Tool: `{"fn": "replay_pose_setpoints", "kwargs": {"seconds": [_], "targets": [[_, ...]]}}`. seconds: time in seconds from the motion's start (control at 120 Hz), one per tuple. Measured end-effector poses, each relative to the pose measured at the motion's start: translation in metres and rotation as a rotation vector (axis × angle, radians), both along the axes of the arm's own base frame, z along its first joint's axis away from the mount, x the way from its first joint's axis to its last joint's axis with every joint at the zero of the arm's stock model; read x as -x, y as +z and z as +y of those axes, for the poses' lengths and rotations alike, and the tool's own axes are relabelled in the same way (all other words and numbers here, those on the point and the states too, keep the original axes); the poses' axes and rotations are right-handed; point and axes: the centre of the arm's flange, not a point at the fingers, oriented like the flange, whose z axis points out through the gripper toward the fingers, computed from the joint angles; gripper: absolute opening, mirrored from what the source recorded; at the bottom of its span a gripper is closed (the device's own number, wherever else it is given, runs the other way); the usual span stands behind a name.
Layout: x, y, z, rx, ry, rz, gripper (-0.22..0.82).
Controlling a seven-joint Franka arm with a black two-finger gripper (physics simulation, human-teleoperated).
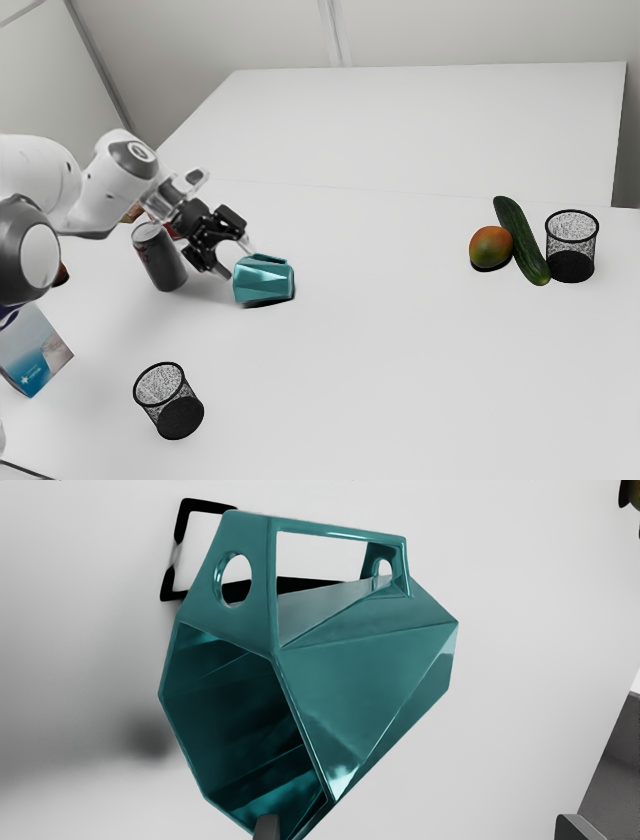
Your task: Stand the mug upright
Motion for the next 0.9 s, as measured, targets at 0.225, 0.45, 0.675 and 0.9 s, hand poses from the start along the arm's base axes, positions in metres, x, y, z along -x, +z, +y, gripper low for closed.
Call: {"fn": "replay_pose_setpoints", "kwargs": {"seconds": [0.225, 0.45, 0.675, 0.9], "targets": [[-0.004, -0.01, -0.012, 0.021, -0.022, -0.01, 0.6], [-0.008, -0.009, -0.023, 0.034, -0.042, -0.031, 0.52], [-0.013, 0.001, -0.033, 0.032, -0.057, -0.047, 0.06], [-0.015, 0.005, -0.04, 0.031, -0.062, -0.046, -0.11]]}}
